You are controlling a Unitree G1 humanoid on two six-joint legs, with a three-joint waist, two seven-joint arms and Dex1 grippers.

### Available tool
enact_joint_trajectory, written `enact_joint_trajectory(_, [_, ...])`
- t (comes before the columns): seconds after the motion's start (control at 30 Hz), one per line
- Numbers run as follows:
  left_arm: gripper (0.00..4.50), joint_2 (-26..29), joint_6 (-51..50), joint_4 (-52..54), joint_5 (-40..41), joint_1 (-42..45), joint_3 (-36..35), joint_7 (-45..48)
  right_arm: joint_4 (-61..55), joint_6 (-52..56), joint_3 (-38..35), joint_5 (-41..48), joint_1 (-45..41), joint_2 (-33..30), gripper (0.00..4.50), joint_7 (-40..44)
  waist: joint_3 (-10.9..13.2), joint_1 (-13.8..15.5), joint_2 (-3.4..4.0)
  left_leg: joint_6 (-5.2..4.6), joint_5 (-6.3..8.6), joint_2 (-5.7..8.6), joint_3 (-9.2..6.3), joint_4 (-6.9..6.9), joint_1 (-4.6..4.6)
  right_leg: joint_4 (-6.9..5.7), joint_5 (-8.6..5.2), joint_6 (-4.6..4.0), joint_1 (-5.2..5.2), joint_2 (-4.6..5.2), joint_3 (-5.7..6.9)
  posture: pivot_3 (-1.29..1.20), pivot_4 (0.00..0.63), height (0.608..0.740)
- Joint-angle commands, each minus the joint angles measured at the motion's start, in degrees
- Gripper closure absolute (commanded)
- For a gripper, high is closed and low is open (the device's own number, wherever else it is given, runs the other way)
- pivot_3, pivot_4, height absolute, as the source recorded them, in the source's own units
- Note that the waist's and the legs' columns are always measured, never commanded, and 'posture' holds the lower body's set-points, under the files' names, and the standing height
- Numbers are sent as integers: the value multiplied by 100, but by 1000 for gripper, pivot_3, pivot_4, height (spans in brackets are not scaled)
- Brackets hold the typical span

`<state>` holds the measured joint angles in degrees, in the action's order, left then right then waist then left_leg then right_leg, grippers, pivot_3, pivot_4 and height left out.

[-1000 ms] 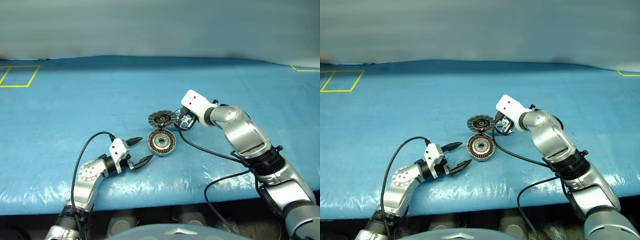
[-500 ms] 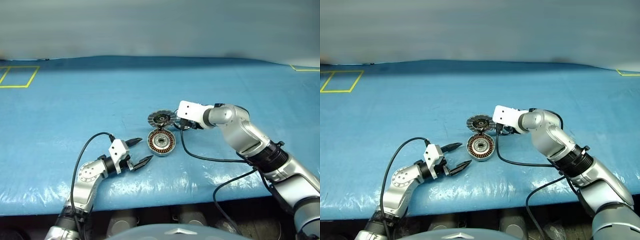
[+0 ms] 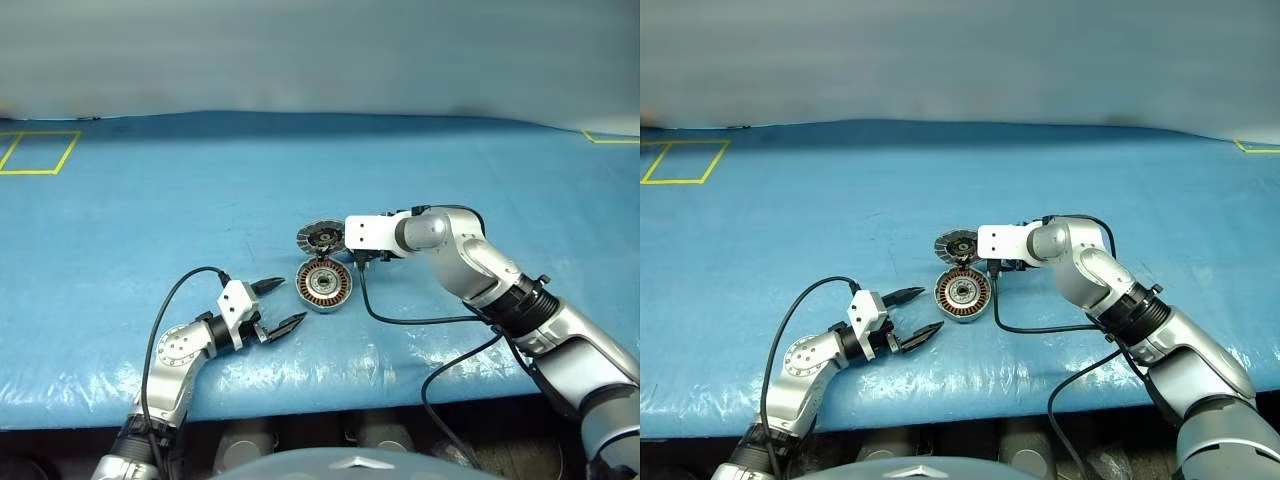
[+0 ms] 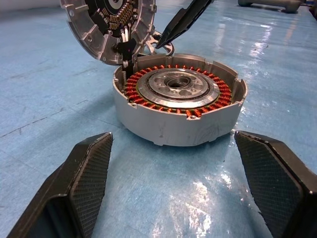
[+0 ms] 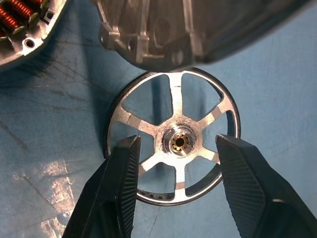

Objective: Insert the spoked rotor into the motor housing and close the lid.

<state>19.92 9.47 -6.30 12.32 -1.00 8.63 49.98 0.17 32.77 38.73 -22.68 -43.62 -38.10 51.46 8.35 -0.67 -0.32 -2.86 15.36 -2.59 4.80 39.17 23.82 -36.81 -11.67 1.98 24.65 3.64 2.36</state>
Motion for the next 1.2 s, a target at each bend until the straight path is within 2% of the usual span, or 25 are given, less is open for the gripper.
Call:
enact_joint_trajectory(0.03, [288, 10, 62, 295, -15, -11, 40, -29, 76, -113, -227, -172, -135, 35, 1966, 17, 0, 0, 0, 0, 0, 0, 0, 0, 0, 0, 0, 0, 0, 0, 0, 0, 150, 740])
enact_joint_trajectory(0.43, [288, -41, 173, 57, -86, 37, 49, -35, 253, -78, -99, -715, 257, 335, 1966, 40, 0, -1, 0, 1, -1, 0, 0, 1, -2, -3, 1, 1, -2, -1, 0, 0, 150, 740])
enact_joint_trajectory(0.53, [288, -57, 171, 31, -89, 37, 46, -48, 246, -97, -146, -778, 361, 287, 2551, 99, -1, 2, -1, 2, -1, 0, 0, 4, -6, -3, 0, 1, -7, -1, 0, 0, 150, 740])
enact_joint_trajectory(0.63, [288, -44, 173, 11, -106, 36, 36, -72, 243, -40, -285, -800, 389, 270, 3550, 132, -1, 2, -1, 3, -2, 0, -1, 5, -12, -3, 0, 1, -12, -1, 0, 0, 150, 740])
enact_joint_trajectory(0.67, [288, -42, 174, 6, -103, 37, 35, -71, 254, -25, -339, -794, 397, 269, 3656, 132, -1, 2, -1, 3, -2, 0, -2, 5, -12, -3, 0, 0, -12, -1, 0, 0, 150, 740])
enact_joint_trajectory(0.93, [288, -93, 7, 63, -110, 245, 102, -138, -132, 271, -735, -667, 804, 144, 3655, 344, -3, 40, -3, 3, -2, 3, -6, 6, -9, -3, 1, 1, -15, 0, 0, 0, 150, 740])
enact_joint_trajectory(1.2, [288, -59, 21, -4, -44, 305, 63, -79, -1417, 861, -1241, -452, 1603, -160, 3655, 614, -4, 45, -4, 3, -2, 3, -9, 4, -10, -2, 0, 0, -15, -2, 3, 0, 150, 740])
